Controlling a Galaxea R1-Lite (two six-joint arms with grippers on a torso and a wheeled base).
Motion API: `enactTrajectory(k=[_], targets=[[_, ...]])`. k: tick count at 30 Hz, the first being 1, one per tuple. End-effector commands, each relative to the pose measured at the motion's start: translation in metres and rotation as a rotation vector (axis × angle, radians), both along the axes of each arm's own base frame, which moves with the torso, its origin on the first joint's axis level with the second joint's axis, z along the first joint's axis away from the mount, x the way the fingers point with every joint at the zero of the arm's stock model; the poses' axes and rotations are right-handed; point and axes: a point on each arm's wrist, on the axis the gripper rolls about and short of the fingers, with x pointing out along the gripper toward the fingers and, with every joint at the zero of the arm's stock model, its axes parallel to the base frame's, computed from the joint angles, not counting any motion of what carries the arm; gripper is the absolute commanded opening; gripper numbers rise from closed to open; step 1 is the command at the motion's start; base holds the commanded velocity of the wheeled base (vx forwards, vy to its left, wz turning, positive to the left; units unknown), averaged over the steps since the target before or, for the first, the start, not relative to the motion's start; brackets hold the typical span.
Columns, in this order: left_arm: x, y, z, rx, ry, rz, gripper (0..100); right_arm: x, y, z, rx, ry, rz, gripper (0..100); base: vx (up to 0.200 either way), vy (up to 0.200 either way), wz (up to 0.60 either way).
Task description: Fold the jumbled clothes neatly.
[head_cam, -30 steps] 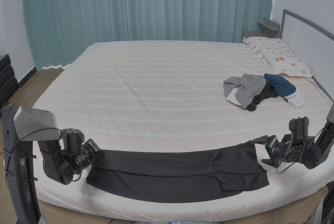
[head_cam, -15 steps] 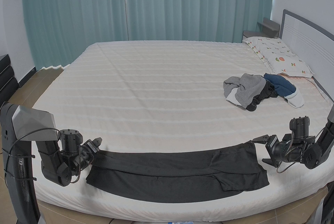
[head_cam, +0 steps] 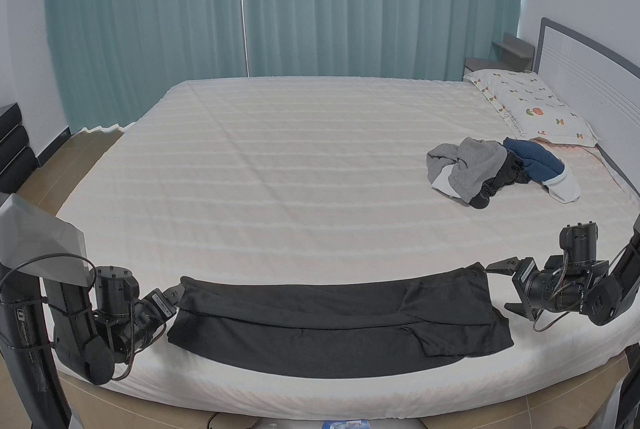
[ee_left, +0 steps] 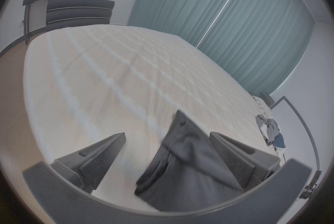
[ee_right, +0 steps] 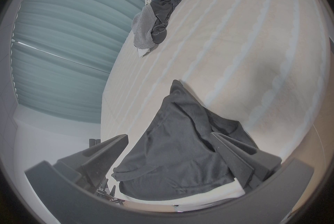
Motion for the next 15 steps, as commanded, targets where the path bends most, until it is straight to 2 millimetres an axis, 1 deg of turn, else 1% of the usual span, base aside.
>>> enactTrajectory(k=[1,4,5,8,15], targets=[[-0.013,-0.008,-0.002,-0.041,0.034,-0.016,100,-0.001,0.000,0.002,0.001,-0.007,0.000,100,0.000,0.000,0.00],[-0.010,-0.016,-0.007,-0.066,0.046,-0.047,100,-0.001,0.000,0.002,0.002,-0.007,0.000,100,0.000,0.000,0.00],[-0.010,-0.016,-0.007,-0.066,0.046,-0.047,100,-0.001,0.000,0.002,0.002,-0.007,0.000,100,0.000,0.000,0.00],[-0.006,-0.022,-0.016,-0.062,0.063,-0.066,100,-0.001,0.000,0.001,0.002,-0.004,0.000,100,0.000,0.000,0.00],[-0.002,-0.023,-0.027,-0.055,0.088,-0.067,100,-0.001,0.000,0.001,0.002,-0.002,-0.002,100,0.000,0.000,0.00]])
